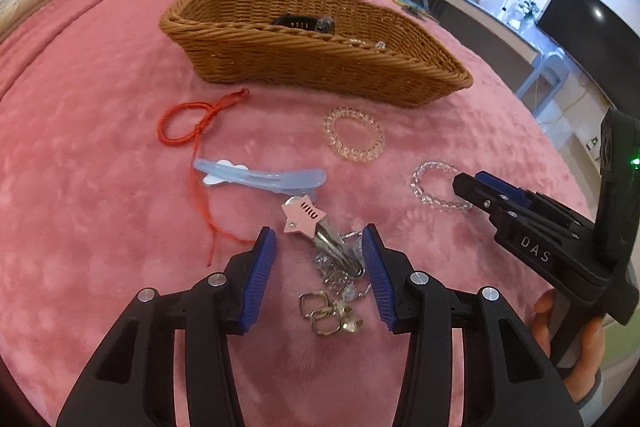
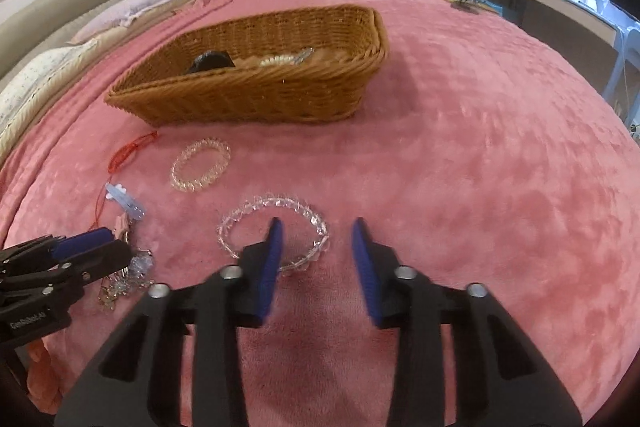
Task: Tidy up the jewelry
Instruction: 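Grasp the silver keychain with the left tool while the right tool grasps the clear bead bracelet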
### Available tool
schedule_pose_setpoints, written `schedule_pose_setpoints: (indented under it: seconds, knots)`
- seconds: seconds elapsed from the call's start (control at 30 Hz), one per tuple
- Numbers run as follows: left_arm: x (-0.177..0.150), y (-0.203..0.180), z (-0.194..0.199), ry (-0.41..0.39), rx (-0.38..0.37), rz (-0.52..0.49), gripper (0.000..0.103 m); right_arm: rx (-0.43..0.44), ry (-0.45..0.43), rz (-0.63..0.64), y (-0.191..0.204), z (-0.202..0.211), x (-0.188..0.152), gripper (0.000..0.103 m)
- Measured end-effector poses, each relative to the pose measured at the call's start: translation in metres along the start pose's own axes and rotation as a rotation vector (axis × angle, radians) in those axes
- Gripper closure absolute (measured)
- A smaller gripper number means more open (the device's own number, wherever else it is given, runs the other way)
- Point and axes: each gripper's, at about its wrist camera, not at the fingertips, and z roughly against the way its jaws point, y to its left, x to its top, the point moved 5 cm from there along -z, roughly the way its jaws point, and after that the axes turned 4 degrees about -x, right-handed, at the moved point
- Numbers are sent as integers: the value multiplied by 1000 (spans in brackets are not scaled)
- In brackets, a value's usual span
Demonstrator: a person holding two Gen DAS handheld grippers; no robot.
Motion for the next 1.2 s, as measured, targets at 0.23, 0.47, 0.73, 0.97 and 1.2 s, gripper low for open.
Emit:
schedule_pose_setpoints:
  seconds: [0.23,0.47,0.73,0.97,1.2]
  knots:
    - [5,-5,-11,3,62,-12,69,-38,11,24,6,-6,0,73]
    - [5,-4,-9,-10,67,-21,77,-77,9,62,12,-9,1,80]
    - [3,1,2,-45,5,2,82,-23,-12,75,17,1,-2,97]
    - [5,-4,20,-112,-48,-10,82,68,-50,43,18,24,3,97]
    - [11,-5,52,-187,-61,-24,82,117,-75,29,28,49,7,97]
